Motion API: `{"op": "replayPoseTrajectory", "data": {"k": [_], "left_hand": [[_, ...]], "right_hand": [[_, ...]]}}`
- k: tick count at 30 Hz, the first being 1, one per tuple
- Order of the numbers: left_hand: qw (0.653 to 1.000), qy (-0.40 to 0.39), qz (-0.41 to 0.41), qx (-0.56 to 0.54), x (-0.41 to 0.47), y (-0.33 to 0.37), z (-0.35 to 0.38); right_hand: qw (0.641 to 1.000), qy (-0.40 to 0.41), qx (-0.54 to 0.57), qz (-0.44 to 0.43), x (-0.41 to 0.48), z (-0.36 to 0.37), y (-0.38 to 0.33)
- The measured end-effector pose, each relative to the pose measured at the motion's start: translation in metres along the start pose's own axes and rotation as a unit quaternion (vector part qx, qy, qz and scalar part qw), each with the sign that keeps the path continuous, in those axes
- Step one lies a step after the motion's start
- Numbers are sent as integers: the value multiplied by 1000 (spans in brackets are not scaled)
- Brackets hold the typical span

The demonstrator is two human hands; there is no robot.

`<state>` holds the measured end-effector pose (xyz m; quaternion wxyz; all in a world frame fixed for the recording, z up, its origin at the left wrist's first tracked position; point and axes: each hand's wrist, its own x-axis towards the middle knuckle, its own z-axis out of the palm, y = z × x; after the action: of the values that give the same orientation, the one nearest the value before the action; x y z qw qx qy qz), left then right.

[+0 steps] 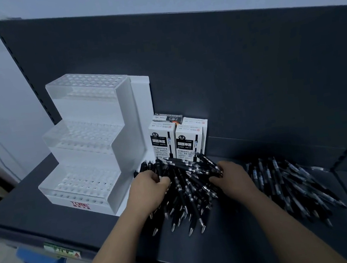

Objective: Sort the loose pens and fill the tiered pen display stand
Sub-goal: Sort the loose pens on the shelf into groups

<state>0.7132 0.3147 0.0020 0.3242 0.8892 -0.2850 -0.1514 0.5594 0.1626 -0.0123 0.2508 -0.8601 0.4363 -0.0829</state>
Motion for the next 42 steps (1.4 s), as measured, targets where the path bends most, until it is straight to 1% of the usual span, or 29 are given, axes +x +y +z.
{"op": "replayPoseTrajectory", "data": {"k": [4,7,9,12,14,17,22,26,29,33,36,39,42], "left_hand": [[997,-21,30,-73,3,-1,1],[995,-18,93,-20,5,2,0],[988,-29,148,11,10,8,0],[969,-67,218,96,23,22,7],[955,-92,254,123,31,32,15],[938,-117,279,170,41,42,25],[920,-132,291,226,54,43,28],[918,-156,281,231,61,37,25],[929,-157,252,220,61,35,15],[944,-136,208,218,56,29,-7],[960,-152,174,161,49,22,-19],[966,-167,168,100,38,19,-25],[968,-158,179,79,28,18,-30]], "right_hand": [[1000,5,6,5,4,1,6],[999,20,35,2,4,-2,13],[998,17,64,2,2,-7,17],[997,4,76,15,-1,-12,25],[996,-3,82,24,-3,-14,29],[994,-23,104,33,-5,-16,31],[974,-62,202,82,-11,-16,32],[965,-83,230,99,-16,-13,31],[963,-84,232,106,-16,-12,28],[967,-71,224,100,-16,-12,26],[969,-60,222,91,-18,-13,23],[976,-57,200,61,-19,-10,18],[987,-43,151,41,-18,-5,17]]}}
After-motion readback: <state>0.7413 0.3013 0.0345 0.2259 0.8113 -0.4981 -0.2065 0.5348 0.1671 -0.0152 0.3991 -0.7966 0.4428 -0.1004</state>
